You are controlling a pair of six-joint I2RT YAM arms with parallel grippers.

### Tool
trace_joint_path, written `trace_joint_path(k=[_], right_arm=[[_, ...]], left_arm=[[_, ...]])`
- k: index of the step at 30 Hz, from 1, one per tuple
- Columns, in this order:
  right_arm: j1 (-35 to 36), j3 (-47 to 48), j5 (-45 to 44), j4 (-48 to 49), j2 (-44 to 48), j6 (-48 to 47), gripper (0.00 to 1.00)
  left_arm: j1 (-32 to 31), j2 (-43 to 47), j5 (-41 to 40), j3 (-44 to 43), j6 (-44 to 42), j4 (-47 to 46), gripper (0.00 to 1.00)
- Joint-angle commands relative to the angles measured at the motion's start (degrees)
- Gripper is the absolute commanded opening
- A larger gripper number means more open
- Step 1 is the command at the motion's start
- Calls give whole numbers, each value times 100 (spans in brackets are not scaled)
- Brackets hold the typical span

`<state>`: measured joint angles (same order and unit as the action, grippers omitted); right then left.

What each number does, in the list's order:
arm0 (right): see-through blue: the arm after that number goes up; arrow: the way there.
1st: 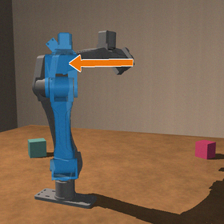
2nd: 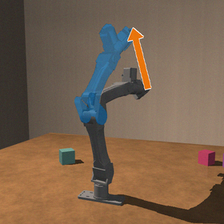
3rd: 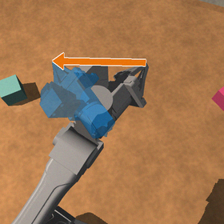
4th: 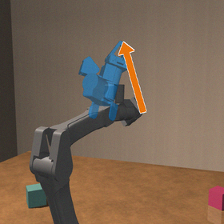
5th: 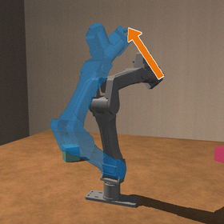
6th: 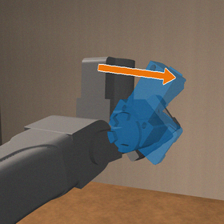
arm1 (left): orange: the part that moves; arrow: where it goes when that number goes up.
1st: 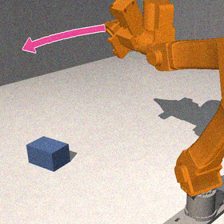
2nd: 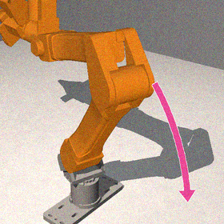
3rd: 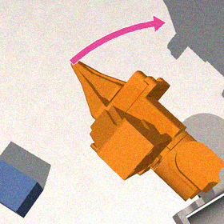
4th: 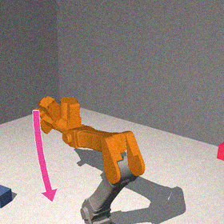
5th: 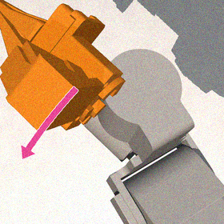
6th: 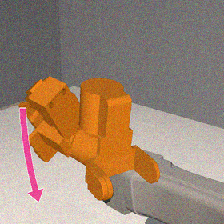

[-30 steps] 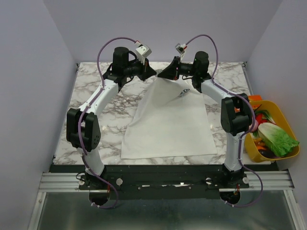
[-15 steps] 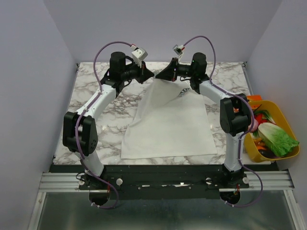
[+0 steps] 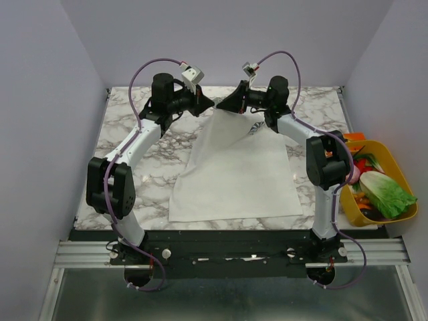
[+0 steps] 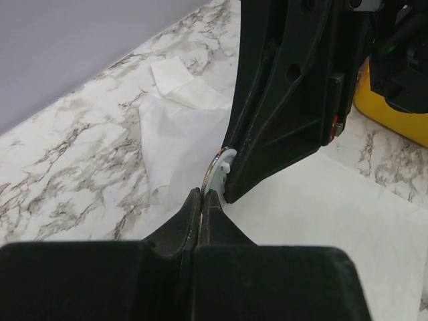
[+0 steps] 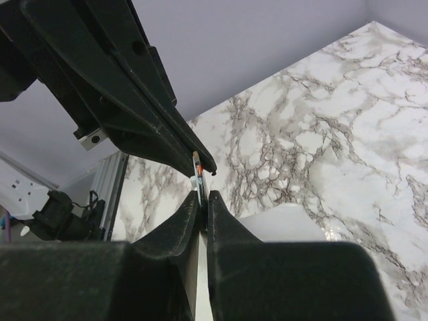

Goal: Pin the brooch onto the clothing

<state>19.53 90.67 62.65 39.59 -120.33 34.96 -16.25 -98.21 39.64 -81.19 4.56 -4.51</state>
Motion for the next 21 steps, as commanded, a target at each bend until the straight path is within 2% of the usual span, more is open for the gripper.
trace_joint_path(k=[1, 4, 5, 8, 9, 11, 12, 15, 20, 21], right_arm=[[25, 12, 177, 760, 63, 283, 21], [25, -6, 212, 822, 98, 283, 33], [16, -6, 204, 831, 115, 257, 41], [7, -58, 168, 840, 168, 196, 52], [16, -67, 151, 813, 177, 178, 59], [7, -85, 98, 804, 212, 134, 64], [-2, -128, 54, 804, 264, 108, 73], [-19, -357, -200, 761, 457, -68, 87], [-37, -594, -464, 427, 678, -401, 94], [-37, -629, -499, 278, 721, -446, 99]], left_arm=[[105, 162, -580, 103, -78, 74, 0], [105, 171, -720, 121, -78, 100, 0], [105, 171, -816, 129, -78, 108, 0], [105, 162, -957, 103, -122, 196, 0], [105, 162, -1045, 103, -139, 214, 0], [105, 145, -1133, 86, -174, 275, 0], [105, 127, -1229, 42, -201, 363, 0], [96, 83, -1519, 50, -271, 442, 0], [26, 66, -2591, 147, -429, 556, 0], [-9, 57, -2767, 156, -421, 618, 0]])
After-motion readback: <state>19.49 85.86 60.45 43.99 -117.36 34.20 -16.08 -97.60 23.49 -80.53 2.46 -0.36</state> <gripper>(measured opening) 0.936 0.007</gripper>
